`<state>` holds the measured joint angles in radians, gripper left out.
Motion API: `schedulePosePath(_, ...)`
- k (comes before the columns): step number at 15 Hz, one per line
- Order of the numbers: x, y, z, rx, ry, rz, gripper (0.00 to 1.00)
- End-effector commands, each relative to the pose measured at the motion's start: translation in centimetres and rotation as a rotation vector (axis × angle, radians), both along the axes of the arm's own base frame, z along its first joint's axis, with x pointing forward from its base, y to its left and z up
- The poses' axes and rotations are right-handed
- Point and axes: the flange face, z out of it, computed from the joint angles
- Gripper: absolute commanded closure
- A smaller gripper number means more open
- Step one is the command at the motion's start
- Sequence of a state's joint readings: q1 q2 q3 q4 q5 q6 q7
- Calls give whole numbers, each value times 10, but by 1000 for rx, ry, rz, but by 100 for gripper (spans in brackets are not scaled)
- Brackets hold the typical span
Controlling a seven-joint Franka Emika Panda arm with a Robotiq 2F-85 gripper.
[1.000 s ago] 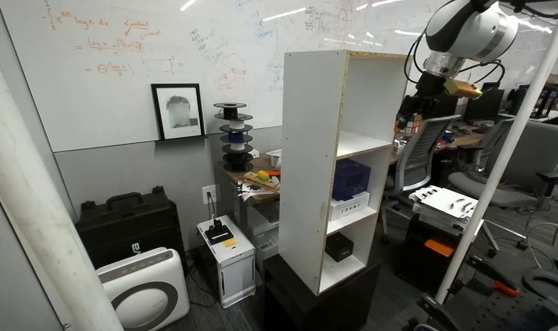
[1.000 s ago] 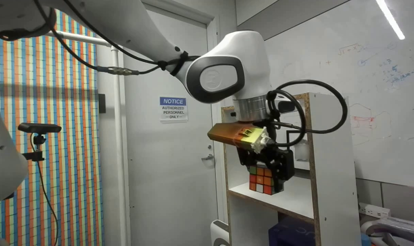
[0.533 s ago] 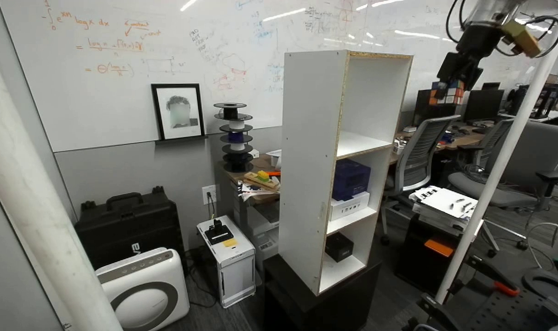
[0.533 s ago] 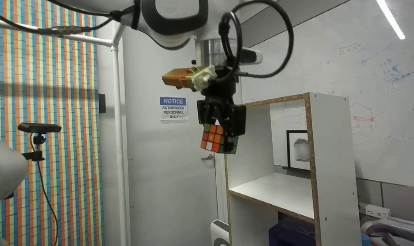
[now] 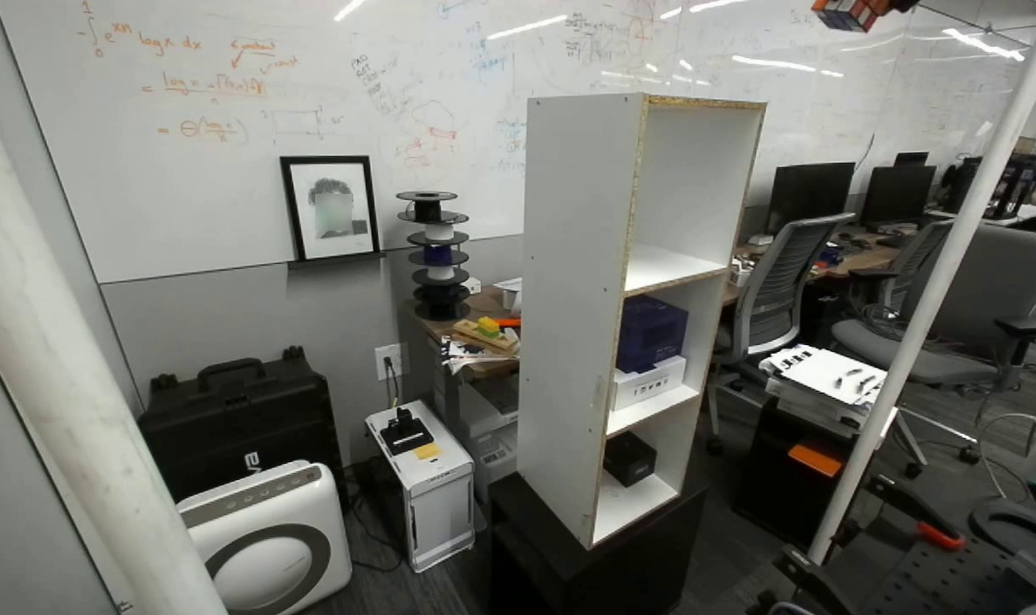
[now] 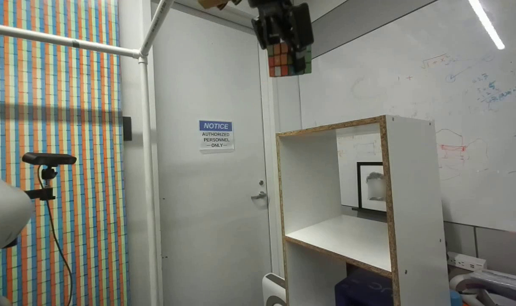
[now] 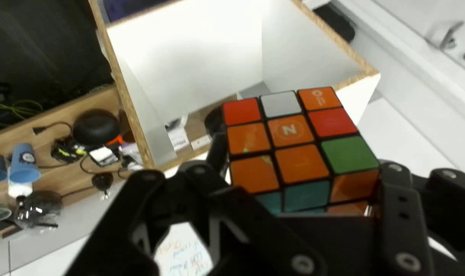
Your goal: Put the cube on the shelves' topmost surface
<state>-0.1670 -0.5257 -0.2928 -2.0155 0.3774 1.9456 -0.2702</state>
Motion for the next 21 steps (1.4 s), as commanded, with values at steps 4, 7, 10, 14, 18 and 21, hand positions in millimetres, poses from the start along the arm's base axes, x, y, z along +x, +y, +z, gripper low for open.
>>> schedulePosePath(4,142,29,-39,69,-81,-150,57)
schedulePosePath(7,210,50,-94,79,-18,-184,57)
schedulePosePath(10,269,60,-99,80,-24,-225,57)
schedulePosePath(14,297,62,-96,42,61,-289,0)
schedulePosePath(18,293,65,-85,33,186,-299,0)
schedulePosePath(21,277,60,-73,45,265,-283,1)
